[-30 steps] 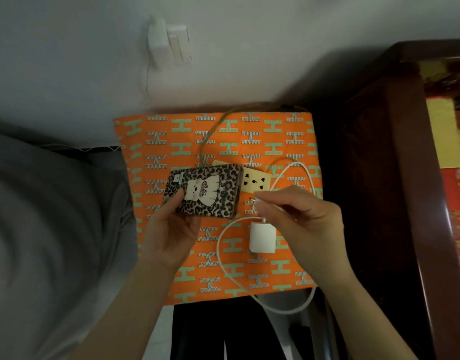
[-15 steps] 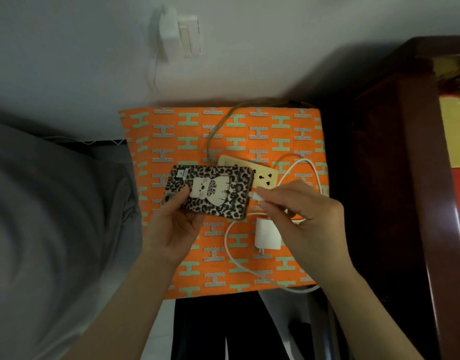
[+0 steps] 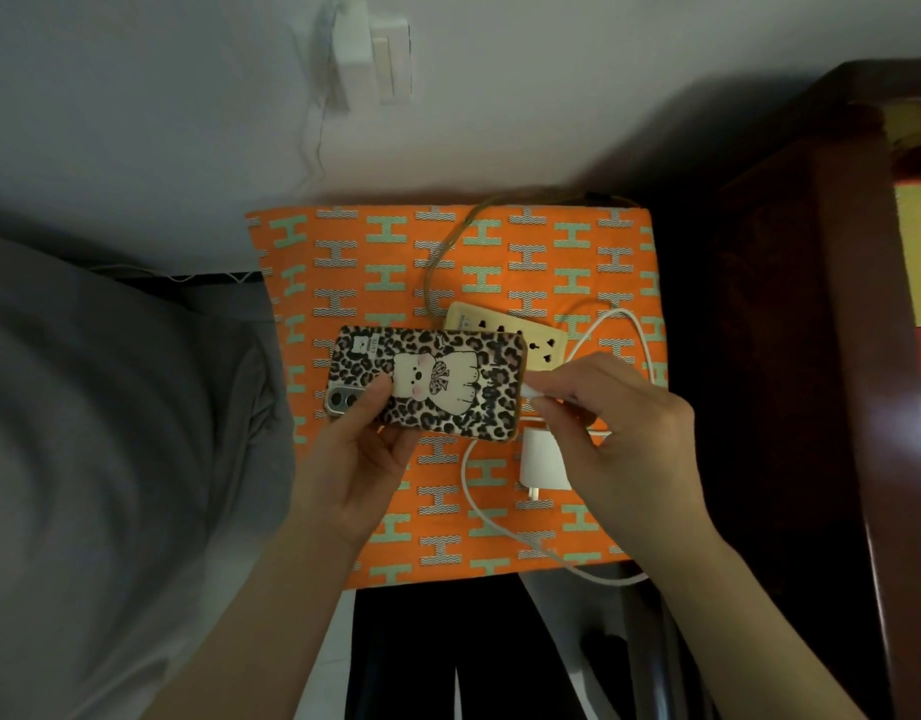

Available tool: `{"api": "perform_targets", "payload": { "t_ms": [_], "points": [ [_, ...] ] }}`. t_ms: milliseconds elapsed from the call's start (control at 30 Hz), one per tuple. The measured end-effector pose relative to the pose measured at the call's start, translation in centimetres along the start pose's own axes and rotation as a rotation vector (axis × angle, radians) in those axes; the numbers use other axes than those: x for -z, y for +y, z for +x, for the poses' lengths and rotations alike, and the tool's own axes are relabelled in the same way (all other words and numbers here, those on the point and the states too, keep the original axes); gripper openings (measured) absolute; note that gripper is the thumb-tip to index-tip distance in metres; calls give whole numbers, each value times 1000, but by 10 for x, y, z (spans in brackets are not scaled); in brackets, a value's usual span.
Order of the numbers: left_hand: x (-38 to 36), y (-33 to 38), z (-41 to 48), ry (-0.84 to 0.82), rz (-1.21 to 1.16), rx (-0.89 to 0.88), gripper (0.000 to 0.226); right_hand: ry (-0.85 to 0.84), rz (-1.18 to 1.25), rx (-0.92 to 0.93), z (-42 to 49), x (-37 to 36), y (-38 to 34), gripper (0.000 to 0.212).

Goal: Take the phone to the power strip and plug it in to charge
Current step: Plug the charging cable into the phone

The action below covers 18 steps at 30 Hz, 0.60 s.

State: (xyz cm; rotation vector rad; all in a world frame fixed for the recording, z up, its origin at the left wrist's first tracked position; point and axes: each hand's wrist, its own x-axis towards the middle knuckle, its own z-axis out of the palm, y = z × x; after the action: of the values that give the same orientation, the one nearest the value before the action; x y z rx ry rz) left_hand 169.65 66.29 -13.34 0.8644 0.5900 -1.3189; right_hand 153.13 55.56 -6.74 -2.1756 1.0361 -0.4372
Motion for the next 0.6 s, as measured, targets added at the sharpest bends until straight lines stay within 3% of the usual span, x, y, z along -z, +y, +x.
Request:
{"api": "perform_targets", "payload": {
  "t_ms": [100,233,367,467,600],
  "points": [
    [10,15,6,7,160,-26,49,-91,78,-67,-7,-3,6,16],
    [26,52,23,65,506,-42,59,-64,136,-488,-24,-7,39,44],
    [44,60,42,127,755,-1,47,-160,39,-804,-42,-31,76,58],
    [51,52,53,112,882,43,32,-235,-11,-791,-46,-55,81,73],
    [47,48,62,99,1162,-5,40,-188,-232,-735,-45,-72,80,76]
  ]
}}
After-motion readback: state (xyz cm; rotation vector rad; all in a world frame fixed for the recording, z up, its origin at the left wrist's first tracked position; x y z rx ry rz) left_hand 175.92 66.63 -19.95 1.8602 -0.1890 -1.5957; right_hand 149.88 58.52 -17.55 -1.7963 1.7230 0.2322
